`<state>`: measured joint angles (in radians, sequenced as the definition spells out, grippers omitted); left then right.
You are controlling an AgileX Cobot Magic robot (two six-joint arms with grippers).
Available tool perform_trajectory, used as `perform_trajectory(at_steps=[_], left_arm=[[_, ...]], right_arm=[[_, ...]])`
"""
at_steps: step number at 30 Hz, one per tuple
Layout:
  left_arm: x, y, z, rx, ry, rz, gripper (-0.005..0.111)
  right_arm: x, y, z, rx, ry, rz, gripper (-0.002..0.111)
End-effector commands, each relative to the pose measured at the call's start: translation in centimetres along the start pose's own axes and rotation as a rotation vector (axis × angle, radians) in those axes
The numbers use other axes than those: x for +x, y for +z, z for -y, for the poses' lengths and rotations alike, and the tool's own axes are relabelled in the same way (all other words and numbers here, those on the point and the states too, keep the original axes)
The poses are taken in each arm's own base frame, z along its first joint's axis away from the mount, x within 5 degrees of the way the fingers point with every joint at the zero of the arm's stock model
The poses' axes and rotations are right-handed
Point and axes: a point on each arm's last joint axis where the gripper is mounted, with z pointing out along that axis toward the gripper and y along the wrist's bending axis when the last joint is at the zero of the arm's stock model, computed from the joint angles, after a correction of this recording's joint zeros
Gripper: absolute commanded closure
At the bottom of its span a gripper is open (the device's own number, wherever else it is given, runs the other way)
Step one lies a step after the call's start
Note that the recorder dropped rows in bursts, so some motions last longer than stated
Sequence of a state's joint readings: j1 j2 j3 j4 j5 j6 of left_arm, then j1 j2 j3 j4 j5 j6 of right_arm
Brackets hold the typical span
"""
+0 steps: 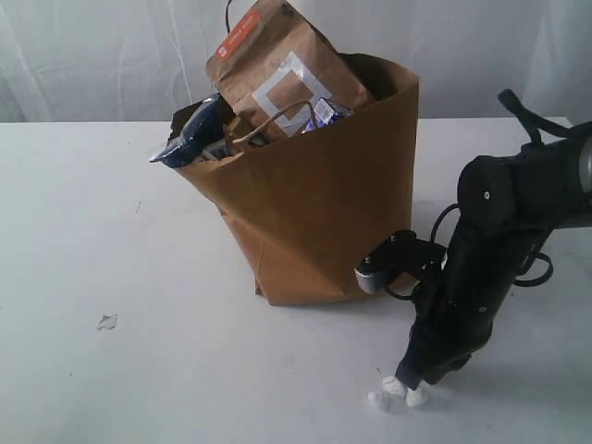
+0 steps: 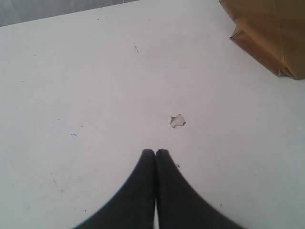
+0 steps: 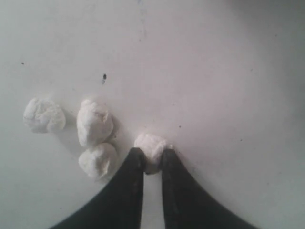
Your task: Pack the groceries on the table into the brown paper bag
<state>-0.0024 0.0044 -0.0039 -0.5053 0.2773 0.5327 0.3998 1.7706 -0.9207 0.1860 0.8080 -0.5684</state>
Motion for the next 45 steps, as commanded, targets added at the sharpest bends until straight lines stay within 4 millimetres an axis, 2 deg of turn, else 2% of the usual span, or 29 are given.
perform_trajectory(at_steps=[1,7,10,19,27,32,37,45], left_arm=[[0.1,0.0,0.0,-0.001,-0.011,0.007,0.107],[0.1,0.0,0.0,-0.001,-0.011,0.007,0.107],[0.1,0.0,0.0,-0.001,-0.011,0.007,0.107],[0.1,0.0,0.0,-0.001,-0.011,0.007,0.107],[0.1,0.0,0.0,-0.001,-0.011,0.007,0.107],[0.1,0.0,0.0,-0.001,-0.011,0.007,0.107],[0.1,0.0,0.0,-0.001,-0.011,0.007,0.107],[0.1,0.0,0.0,-0.001,-0.011,0.007,0.107]], right_arm=[[0.2,0.1,-0.1,-0.015,-0.008,-0.021,0.108],[1.4,-0.3,-0.9,-0.090,0.007,-0.135,0.108],[1.8,-1.3,-1.3,-0.101,0.036,-0.151,0.108],[3.7,-6.6,-3.4,-0.134,0.057,-0.133,0.108],[4.2,-12.2,-6.5,-0.229,0.056,0.176,0.108],[3.6,-15.1,-9.1,-0.454,0.083,0.393,0.108],[1.9,-18.6,-10.7,-0.715,0.142,0.597,0.108],[0.5,-24.5,-10.9,-0.676,0.077,0.819,0.108]])
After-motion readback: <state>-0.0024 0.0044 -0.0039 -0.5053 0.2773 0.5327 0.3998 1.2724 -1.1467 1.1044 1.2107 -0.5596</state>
